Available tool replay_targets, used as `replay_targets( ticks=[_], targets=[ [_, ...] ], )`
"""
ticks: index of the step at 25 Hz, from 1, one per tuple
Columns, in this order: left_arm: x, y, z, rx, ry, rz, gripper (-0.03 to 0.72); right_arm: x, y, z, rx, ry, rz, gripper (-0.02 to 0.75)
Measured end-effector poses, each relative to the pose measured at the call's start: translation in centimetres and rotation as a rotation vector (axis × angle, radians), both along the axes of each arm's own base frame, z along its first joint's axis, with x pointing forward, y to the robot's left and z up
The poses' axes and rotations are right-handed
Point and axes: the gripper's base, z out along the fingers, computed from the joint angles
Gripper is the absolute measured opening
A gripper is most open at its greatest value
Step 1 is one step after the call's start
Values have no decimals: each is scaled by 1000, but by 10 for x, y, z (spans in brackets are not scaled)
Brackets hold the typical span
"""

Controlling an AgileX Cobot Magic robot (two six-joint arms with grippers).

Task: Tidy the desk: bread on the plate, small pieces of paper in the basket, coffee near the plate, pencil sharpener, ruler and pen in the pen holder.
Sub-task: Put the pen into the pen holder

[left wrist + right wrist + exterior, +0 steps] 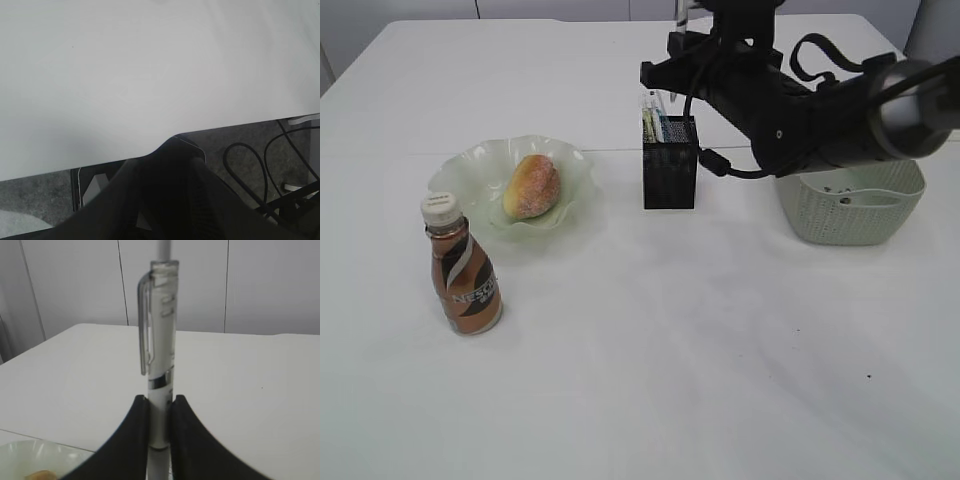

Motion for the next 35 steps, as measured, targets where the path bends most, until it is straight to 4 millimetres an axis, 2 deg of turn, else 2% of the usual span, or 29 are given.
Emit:
replay_targets(
  ticks=[8,11,21,29,35],
  targets=[
    [0,0,0,0,0,0,244,32,-1,-26,-43,120,1,78],
    [0,0,0,0,0,0,243,38,1,-34,-55,166,9,78],
    [0,0,0,0,0,0,243,43,-1,-56,-75,208,5,78],
    [0,0,0,0,0,0,242,49,-20,-62,-73,224,-34,78],
    [0,0,0,0,0,0,242,50,-22,-63,-80,227,-34,78]
  ],
)
